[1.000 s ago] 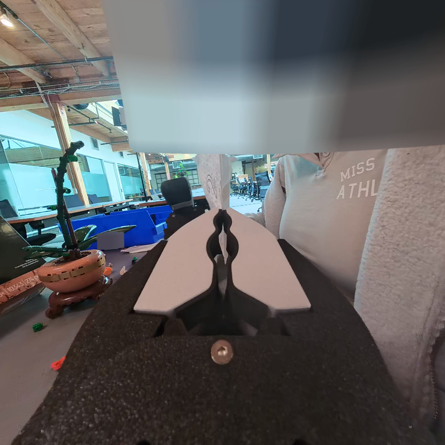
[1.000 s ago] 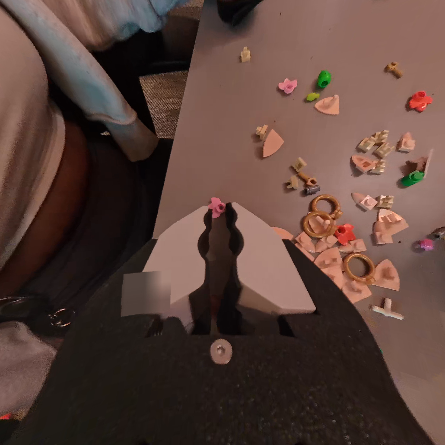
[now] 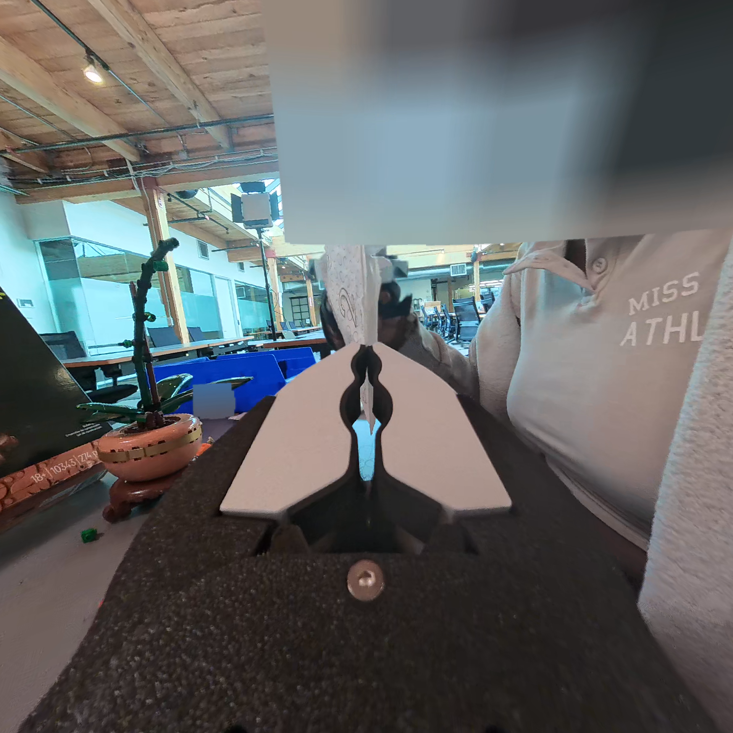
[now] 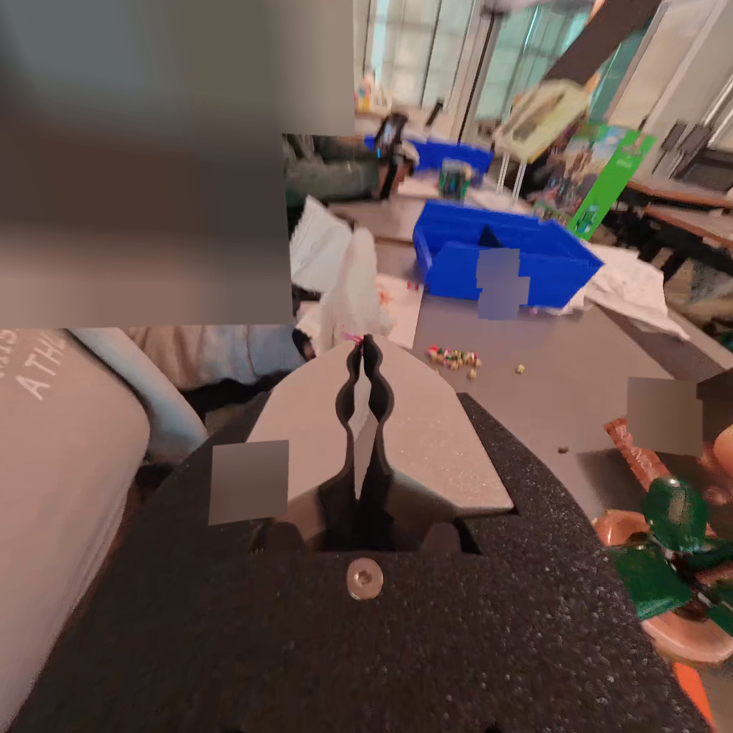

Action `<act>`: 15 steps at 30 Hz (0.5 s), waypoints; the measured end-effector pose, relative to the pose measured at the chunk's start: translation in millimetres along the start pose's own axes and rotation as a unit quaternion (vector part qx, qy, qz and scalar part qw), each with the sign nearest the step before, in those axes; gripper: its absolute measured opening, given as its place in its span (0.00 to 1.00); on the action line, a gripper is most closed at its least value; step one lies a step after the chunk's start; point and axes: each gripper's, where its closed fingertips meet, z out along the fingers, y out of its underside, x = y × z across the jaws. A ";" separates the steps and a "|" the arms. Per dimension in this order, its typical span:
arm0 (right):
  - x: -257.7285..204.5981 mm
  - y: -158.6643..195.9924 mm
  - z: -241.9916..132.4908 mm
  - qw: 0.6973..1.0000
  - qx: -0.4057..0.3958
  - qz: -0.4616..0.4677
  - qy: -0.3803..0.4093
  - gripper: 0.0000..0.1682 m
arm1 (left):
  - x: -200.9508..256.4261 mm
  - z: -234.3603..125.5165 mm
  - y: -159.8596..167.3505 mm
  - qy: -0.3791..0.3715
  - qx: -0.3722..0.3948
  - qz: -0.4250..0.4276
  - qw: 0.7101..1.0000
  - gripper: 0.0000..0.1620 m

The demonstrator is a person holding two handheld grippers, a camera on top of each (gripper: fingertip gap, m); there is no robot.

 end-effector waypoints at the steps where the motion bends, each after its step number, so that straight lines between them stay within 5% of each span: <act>1: 2.7 9.5 5.6 0.999 -0.033 -0.007 0.018 0.02 | 0.0 1.0 -0.5 -0.002 0.004 0.000 1.000 0.00; 3: 11.4 19.4 11.4 0.996 -0.065 -0.029 0.062 0.04 | 1.2 3.1 0.4 -0.001 0.005 -0.004 1.000 0.00; 15: 23.4 -2.9 -9.7 0.998 0.031 0.044 0.034 0.11 | -18.5 -16.1 -33.1 -0.062 0.075 0.018 0.995 0.00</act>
